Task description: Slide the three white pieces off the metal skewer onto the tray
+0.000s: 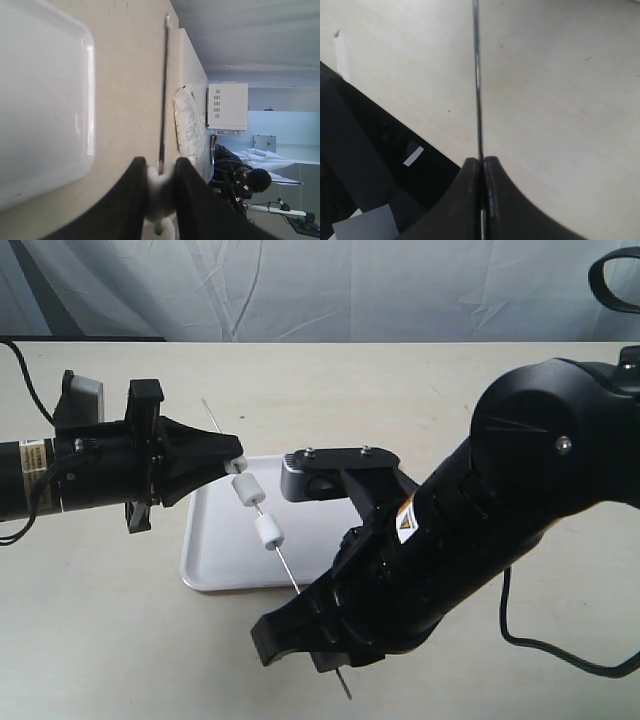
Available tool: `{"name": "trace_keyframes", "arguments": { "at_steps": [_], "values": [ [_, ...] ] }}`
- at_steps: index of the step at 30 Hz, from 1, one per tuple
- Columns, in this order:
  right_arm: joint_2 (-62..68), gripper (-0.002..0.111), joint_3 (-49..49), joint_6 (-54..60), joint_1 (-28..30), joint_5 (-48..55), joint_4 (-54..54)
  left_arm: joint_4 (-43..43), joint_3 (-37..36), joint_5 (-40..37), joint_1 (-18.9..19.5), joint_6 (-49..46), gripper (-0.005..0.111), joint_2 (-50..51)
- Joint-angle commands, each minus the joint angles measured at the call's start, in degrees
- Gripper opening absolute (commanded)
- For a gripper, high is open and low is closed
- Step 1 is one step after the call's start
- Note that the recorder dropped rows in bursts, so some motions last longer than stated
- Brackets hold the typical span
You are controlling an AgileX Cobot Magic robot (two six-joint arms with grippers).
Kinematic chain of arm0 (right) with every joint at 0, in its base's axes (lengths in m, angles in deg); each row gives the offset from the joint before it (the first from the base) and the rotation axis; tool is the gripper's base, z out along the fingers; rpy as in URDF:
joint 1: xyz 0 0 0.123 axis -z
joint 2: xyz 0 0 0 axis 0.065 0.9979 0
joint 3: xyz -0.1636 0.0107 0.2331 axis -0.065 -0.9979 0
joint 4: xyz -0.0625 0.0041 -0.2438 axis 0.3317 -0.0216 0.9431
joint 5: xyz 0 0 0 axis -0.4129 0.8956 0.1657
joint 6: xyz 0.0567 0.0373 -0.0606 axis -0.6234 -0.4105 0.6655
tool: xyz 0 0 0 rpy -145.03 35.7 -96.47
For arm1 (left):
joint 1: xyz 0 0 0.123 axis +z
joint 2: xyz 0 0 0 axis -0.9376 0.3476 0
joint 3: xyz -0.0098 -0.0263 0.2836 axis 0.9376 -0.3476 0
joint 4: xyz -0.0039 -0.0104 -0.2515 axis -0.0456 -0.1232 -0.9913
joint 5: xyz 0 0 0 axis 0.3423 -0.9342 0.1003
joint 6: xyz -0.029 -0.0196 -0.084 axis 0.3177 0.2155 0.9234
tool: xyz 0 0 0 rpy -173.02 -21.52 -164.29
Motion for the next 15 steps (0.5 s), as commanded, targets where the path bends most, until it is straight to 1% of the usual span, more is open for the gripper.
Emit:
{"name": "trace_keyframes", "arguments": {
  "at_steps": [1,8,15],
  "values": [
    [-0.62,-0.001,-0.25,0.59,-0.15,-0.31,-0.20,0.10,0.15,0.82,-0.15,-0.40,0.018,-0.06],
    [-2.04,-0.001,-1.84,0.59,-0.15,1.26,-0.09,-3.19,0.15,0.54,-0.15,-2.21,0.018,-0.06],
    [-7.16,-0.001,-7.80,0.59,-0.15,2.03,-0.20,-8.68,0.15,-0.95,-0.15,-4.56,0.018,-0.06]
  ]
}}
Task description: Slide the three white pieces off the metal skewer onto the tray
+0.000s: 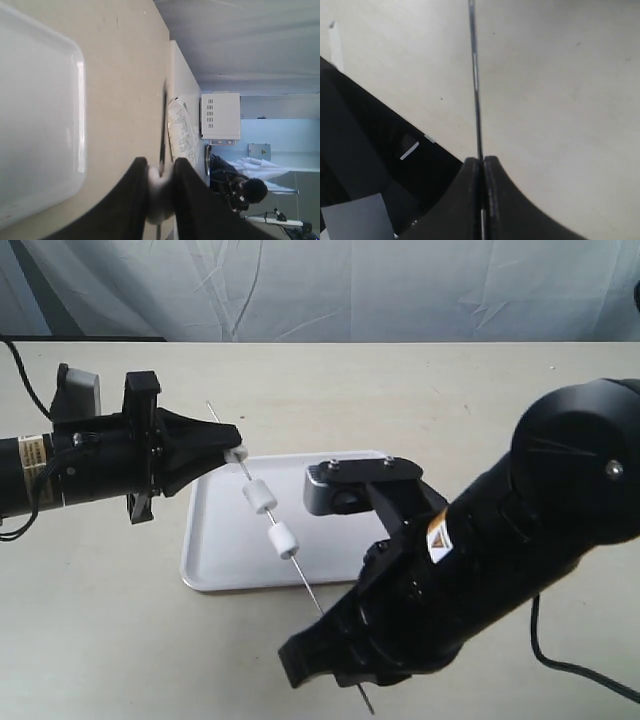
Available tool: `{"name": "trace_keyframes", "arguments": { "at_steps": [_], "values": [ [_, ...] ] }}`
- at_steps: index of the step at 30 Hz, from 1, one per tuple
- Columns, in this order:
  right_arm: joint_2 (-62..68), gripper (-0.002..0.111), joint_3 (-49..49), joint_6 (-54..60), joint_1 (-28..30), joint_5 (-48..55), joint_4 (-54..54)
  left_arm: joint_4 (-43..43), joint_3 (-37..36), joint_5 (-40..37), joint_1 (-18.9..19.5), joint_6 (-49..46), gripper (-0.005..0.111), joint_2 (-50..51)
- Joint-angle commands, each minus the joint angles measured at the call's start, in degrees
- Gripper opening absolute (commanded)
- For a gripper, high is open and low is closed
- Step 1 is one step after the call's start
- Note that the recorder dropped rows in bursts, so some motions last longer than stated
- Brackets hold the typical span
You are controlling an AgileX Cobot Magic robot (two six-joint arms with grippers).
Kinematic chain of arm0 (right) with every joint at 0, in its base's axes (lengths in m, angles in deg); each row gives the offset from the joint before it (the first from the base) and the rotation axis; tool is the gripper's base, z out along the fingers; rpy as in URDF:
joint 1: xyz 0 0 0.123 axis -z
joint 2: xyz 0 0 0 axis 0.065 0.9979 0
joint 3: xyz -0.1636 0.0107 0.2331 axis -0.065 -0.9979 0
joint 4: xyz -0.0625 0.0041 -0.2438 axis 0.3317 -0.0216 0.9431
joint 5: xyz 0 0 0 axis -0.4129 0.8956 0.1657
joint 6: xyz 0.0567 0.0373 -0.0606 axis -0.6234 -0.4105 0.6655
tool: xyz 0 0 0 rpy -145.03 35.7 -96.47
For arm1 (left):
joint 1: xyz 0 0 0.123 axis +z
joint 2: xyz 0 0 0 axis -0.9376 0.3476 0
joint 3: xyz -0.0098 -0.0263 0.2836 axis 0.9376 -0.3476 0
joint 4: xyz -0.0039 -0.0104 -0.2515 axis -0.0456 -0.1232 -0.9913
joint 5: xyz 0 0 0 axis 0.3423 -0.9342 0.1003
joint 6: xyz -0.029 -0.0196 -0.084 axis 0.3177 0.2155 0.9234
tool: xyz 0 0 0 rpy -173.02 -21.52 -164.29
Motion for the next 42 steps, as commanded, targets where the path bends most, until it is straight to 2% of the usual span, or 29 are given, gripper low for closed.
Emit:
{"name": "trace_keyframes", "arguments": {
  "at_steps": [1,10,17,21,25,29,33,37,42],
  "values": [
    [-3.59,-0.001,-3.94,0.29,-0.15,2.14,-0.20,-5.25,0.15,-1.75,-0.15,-2.33,0.018,-0.06],
    [-10.20,-0.001,-6.17,0.05,-0.15,5.70,-0.07,-6.93,0.15,-7.11,-0.15,-3.19,0.018,-0.06],
    [-11.52,-0.001,-6.17,-1.11,-0.15,6.03,0.67,-8.57,0.15,-7.48,-0.15,-3.45,0.018,-0.06],
    [-11.52,-0.001,-6.17,-1.88,-0.15,4.36,1.46,-4.61,0.15,-11.66,-0.15,-4.07,0.018,-0.06],
    [-11.52,-0.001,-6.17,-4.34,-0.15,0.54,2.75,3.14,0.15,-15.03,-0.15,-7.20,0.018,1.23],
    [-10.06,-0.001,-6.17,-5.66,-0.15,-3.08,2.79,5.04,0.15,-14.81,-1.65,-10.54,0.022,4.30],
    [-6.42,-0.001,-6.17,-5.75,-0.15,-3.31,2.54,0.92,0.15,-15.08,-3.64,-15.43,0.031,7.58],
    [-3.72,-0.001,-6.17,-7.19,-0.15,-6.89,2.38,-1.84,0.15,-14.96,-3.63,-17.81,0.031,9.22],
    [-1.00,-0.001,-6.17,-10.47,-0.15,-14.04,2.38,-0.64,0.15,-5.41,-3.51,-17.81,0.031,9.22]
  ]
}}
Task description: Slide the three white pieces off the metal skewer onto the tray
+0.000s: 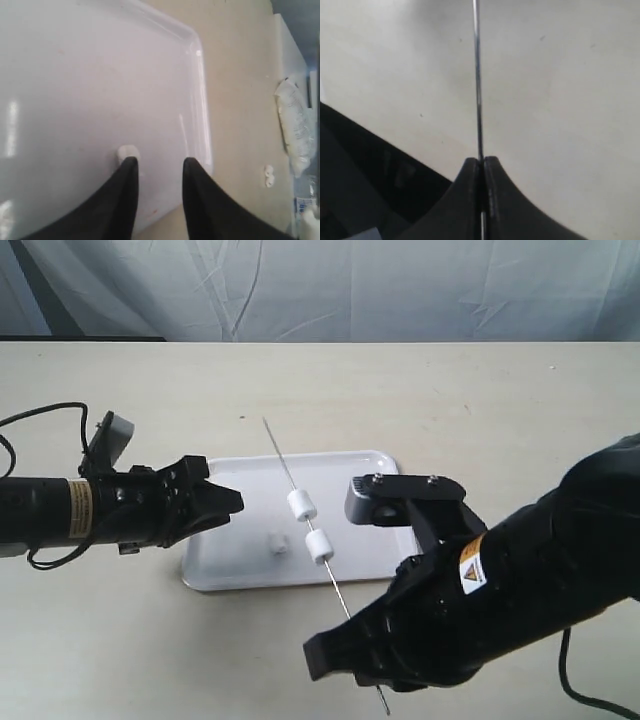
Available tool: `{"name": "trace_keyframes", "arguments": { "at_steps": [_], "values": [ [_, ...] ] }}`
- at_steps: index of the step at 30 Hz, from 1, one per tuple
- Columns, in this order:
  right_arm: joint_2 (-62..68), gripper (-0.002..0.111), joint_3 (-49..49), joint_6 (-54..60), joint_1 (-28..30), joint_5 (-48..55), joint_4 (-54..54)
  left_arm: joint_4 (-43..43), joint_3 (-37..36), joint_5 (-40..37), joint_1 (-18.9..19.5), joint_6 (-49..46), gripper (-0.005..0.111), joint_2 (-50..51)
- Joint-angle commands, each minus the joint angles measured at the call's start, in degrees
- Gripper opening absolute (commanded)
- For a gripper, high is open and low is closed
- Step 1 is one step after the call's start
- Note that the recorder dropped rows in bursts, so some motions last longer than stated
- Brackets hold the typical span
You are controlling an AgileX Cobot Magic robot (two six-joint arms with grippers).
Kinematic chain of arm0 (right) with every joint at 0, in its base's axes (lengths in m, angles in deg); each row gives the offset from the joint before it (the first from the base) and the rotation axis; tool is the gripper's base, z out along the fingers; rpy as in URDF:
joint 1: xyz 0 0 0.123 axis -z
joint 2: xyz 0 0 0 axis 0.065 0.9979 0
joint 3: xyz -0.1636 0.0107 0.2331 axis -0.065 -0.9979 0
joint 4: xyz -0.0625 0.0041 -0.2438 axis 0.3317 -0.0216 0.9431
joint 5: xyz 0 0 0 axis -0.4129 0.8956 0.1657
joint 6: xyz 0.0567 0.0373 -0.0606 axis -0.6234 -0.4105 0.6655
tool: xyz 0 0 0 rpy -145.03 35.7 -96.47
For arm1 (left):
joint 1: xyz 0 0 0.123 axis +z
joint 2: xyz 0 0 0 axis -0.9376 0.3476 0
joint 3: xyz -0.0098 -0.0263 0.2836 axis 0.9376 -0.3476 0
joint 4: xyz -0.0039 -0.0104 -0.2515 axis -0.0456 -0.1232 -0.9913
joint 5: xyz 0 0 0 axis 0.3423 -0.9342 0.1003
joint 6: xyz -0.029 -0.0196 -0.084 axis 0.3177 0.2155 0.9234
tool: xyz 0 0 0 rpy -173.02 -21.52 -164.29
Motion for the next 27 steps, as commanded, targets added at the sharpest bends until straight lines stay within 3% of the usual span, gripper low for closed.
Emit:
{"name": "trace_keyframes", "arguments": {
  "at_steps": [1,5,17,20,27],
  "values": [
    [2.08,-0.001,-0.08,-2.87,-0.03,-6.69,0.27,-0.08,0.03,10.89,-0.14,-0.64,0.031,0.12],
    [4.10,-0.001,-0.08,-5.66,-0.03,-11.27,0.16,-0.71,0.03,21.88,-0.14,-0.64,0.031,0.12],
    [5.03,-0.001,-0.08,-4.26,-0.03,-10.87,-2.82,-0.52,0.03,21.88,-0.14,0.70,0.031,-0.11],
    [5.03,-0.001,-0.08,4.47,-0.03,-11.10,-10.72,0.19,0.03,21.88,-0.14,0.70,0.031,-0.11],
    [5.03,-0.001,-0.08,10.02,-0.03,-9.82,-14.48,1.44,0.03,21.88,-0.14,1.10,0.031,-0.11]
  ]
}}
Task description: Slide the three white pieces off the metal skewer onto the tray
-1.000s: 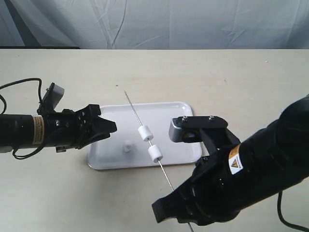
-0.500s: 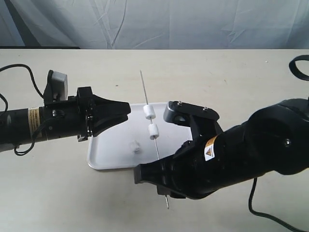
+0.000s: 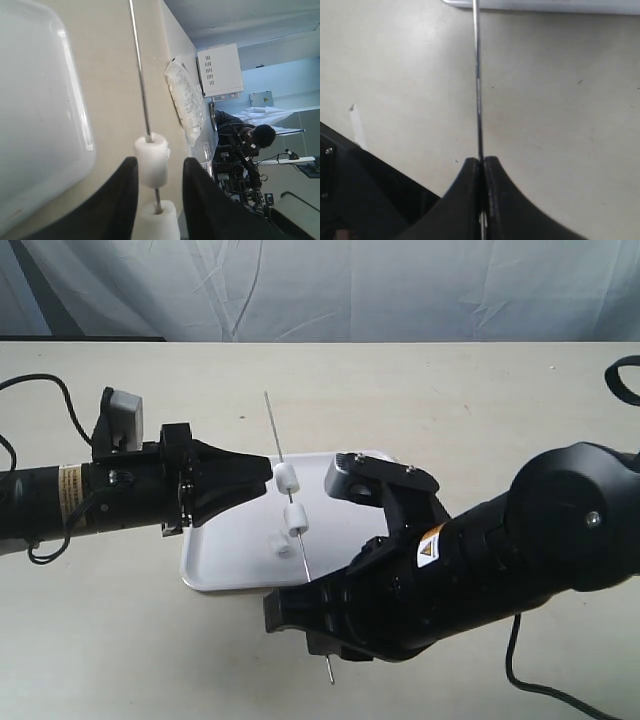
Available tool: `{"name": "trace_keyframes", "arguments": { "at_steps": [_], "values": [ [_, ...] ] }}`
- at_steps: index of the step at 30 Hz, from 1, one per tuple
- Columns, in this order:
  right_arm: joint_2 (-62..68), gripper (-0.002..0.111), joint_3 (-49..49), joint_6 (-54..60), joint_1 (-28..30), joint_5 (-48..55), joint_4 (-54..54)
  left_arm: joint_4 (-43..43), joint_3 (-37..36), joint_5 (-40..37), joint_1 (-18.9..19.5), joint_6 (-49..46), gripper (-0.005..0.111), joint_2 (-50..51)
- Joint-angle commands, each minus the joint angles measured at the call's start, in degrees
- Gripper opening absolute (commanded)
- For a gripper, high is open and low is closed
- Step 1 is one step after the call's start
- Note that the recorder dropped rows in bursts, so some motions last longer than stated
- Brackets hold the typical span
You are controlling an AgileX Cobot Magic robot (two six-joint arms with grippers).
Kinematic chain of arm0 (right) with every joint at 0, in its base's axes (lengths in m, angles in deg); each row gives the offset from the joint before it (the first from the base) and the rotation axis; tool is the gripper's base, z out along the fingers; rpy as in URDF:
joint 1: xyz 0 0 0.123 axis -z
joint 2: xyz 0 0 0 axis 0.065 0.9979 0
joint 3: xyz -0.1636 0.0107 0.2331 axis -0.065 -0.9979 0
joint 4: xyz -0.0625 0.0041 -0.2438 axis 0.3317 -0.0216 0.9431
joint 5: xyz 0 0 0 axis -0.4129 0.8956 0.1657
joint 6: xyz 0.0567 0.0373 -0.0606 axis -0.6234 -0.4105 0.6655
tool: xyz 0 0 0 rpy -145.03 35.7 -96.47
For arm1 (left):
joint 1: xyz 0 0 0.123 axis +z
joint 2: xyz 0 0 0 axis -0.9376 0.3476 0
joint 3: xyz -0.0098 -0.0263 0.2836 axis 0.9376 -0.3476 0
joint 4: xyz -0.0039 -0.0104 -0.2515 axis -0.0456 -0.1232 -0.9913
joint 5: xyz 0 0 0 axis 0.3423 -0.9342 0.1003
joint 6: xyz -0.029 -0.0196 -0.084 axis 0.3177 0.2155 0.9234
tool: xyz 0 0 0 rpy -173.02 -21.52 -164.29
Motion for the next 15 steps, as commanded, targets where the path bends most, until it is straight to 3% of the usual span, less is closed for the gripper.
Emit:
{"name": "trace_keyframes", "arguments": {
  "at_steps": [1,12,15],
  "values": [
    [-0.04,-0.001,-0.08,5.20,-0.03,1.04,-3.42,0.47,0.03,0.63,-0.14,0.23,0.031,-0.23],
    [-0.04,-0.001,-0.08,12.39,-0.03,2.22,-9.93,0.72,0.03,0.63,-0.14,0.74,0.031,-0.23],
    [-0.04,-0.001,-0.08,12.39,-0.03,2.09,-9.93,0.72,0.03,0.63,-0.14,1.06,0.026,-0.23]
  ]
}}
